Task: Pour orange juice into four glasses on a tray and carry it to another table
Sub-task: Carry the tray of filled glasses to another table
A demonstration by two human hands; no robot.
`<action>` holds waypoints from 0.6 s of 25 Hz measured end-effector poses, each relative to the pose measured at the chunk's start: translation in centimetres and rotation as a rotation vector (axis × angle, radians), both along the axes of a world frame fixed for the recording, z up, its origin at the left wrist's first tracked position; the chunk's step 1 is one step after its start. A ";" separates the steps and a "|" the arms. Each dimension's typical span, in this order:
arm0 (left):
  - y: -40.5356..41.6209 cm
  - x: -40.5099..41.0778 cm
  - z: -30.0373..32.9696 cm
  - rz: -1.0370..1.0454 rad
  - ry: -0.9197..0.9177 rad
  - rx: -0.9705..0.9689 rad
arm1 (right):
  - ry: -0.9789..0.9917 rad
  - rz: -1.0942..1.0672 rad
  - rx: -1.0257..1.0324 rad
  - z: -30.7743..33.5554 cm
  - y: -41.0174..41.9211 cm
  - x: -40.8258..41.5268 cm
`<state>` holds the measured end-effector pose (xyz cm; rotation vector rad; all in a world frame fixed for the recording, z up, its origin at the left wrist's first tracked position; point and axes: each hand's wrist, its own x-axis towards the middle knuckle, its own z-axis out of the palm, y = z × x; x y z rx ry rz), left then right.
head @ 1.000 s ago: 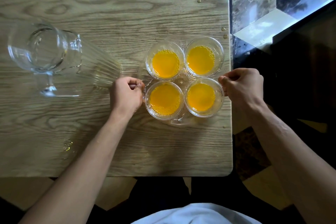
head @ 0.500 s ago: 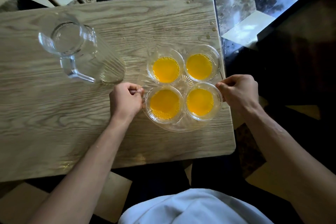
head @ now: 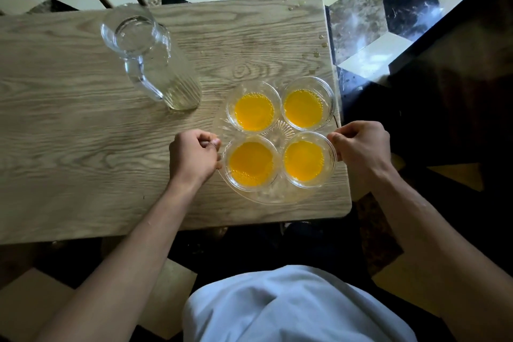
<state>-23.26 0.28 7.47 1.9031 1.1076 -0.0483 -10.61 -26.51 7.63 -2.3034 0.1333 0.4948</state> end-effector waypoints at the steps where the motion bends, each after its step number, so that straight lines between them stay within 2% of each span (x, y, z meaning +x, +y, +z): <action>1: -0.3 -0.5 0.1 0.020 -0.007 -0.006 | -0.002 0.009 0.005 0.1 -0.1 -0.1; 8: -3.5 -5.6 1.3 0.183 -0.025 0.013 | 0.020 0.132 0.039 1.5 -0.5 -0.6; 15: -6.4 -12.0 1.1 0.389 0.006 0.026 | 0.055 0.390 0.014 2.6 1.1 -1.6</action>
